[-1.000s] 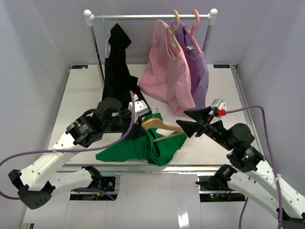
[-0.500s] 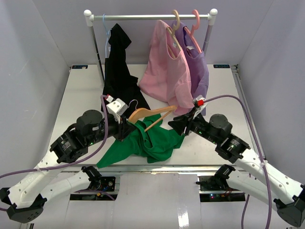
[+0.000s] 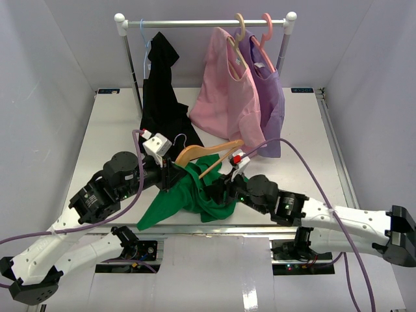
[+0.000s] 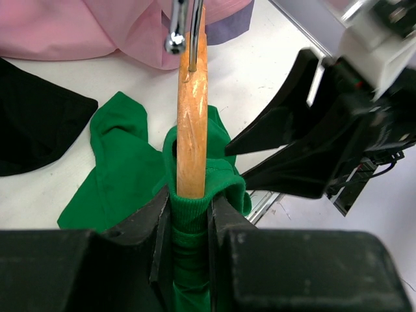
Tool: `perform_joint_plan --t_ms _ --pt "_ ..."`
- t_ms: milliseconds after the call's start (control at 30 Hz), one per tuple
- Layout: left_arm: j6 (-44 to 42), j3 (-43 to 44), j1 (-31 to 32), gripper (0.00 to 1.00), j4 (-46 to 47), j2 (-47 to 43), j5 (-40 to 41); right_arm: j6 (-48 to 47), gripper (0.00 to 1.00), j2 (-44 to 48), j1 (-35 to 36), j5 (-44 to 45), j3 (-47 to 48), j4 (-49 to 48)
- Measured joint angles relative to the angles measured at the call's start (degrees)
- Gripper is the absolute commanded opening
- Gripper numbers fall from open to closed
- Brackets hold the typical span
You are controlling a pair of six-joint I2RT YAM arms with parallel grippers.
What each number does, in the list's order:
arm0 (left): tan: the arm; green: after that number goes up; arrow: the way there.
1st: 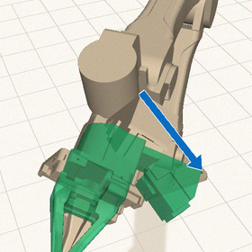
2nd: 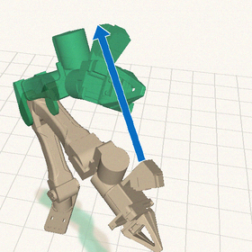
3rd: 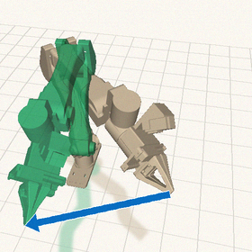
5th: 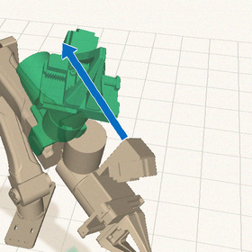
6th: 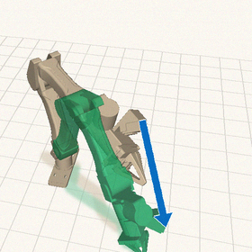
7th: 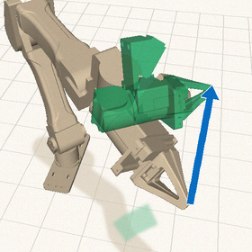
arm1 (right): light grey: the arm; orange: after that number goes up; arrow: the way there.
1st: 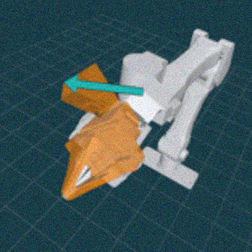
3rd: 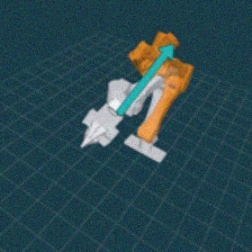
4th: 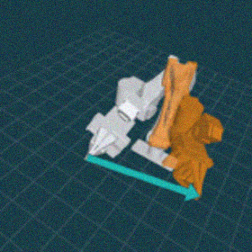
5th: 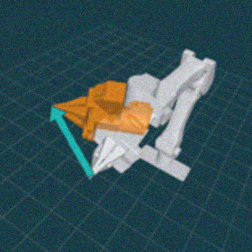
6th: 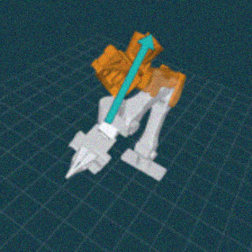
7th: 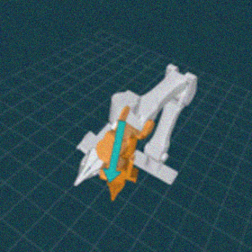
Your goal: Place the t-shirt on the hanger
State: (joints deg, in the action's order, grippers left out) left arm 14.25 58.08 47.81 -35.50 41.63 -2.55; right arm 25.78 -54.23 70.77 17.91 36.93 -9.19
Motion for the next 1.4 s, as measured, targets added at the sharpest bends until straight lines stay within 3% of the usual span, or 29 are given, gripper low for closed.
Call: perform_joint_plan --t_ms 367,400,500,567,733,867,1033,1400 --pt "0.18 -0.33 0.0 0.0 0.02 -0.8 0.28 3.27 0.45 -10.9 8.72 16.5 1.24 2.29" --pt "0.18 -0.33 0.0 0.0 0.01 -0.94 0.31 3.77 0.41 -11.32 9.07 17.54 1.53 2.86" --pt "0.18 -0.33 0.0 0.0 -0.02 -1.36 0.48 5.04 0.14 -11.9 9.55 19.74 1.96 4.17" --pt "0.12 -0.31 0.0 0.0 -0.26 -1.74 0.5 6.18 0.08 -11.76 9.61 21.58 1.93 5.27" --pt "-1.2 0.07 0.0 0.0 -2.61 -3.22 -1.91 8.39 0.08 -4.73 7.99 26.93 -0.99 8.36" --pt "-2.48 1.3 0.0 0.0 -5.42 -5.0 -5.85 8.41 0.08 6.26 2.39 29.27 -2.67 10.96" --pt "-4.32 2.08 0.11 0.0 -6.15 -7.79 -11.54 8.22 0.08 15.54 -6.19 25.92 -3.43 12.25" --pt "-8.17 2.84 0.02 0.0 -8.1 -5.53 -15.67 6.76 0.08 19.35 -12.1 20.2 -3.43 14.97"
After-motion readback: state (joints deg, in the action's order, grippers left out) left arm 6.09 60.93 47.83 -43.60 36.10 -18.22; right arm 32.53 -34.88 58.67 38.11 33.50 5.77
